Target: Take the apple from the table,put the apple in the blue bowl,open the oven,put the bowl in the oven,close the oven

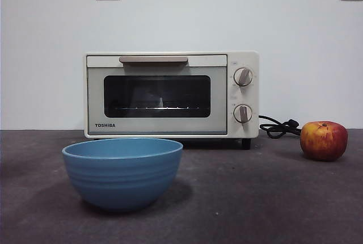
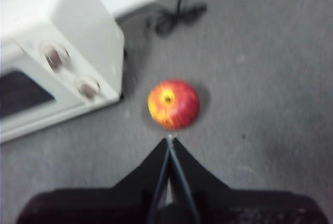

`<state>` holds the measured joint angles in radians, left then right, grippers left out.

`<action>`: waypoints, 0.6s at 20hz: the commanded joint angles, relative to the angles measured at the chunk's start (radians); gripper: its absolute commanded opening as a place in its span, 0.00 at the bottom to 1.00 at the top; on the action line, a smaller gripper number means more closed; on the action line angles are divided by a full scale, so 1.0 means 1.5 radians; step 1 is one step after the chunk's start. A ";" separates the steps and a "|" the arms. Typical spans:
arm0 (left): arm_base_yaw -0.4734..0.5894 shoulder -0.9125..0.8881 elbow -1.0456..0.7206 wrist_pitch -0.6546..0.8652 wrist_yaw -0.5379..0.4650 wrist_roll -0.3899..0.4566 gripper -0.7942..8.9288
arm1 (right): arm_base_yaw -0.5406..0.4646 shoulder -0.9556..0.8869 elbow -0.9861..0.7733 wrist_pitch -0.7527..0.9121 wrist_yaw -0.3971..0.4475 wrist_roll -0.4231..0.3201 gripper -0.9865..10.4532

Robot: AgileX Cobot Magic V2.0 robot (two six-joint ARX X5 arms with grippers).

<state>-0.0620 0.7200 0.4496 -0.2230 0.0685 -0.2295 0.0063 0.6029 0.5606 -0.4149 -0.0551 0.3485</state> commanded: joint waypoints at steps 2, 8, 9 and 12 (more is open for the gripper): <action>-0.002 0.098 0.033 -0.002 0.046 -0.010 0.08 | 0.000 0.147 0.071 -0.044 -0.005 -0.055 0.09; -0.002 0.192 0.092 -0.049 0.143 -0.010 0.08 | 0.000 0.343 0.229 -0.074 -0.006 -0.058 0.09; -0.002 0.194 0.097 -0.063 0.155 -0.010 0.08 | 0.000 0.361 0.252 -0.078 -0.012 -0.058 0.09; -0.002 0.193 0.100 -0.108 0.209 -0.010 0.08 | 0.000 0.439 0.330 -0.082 -0.060 -0.098 0.09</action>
<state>-0.0620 1.0080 0.6022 -0.3828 0.3714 -0.2401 0.0059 1.2411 1.0481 -0.5385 -0.1375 0.2321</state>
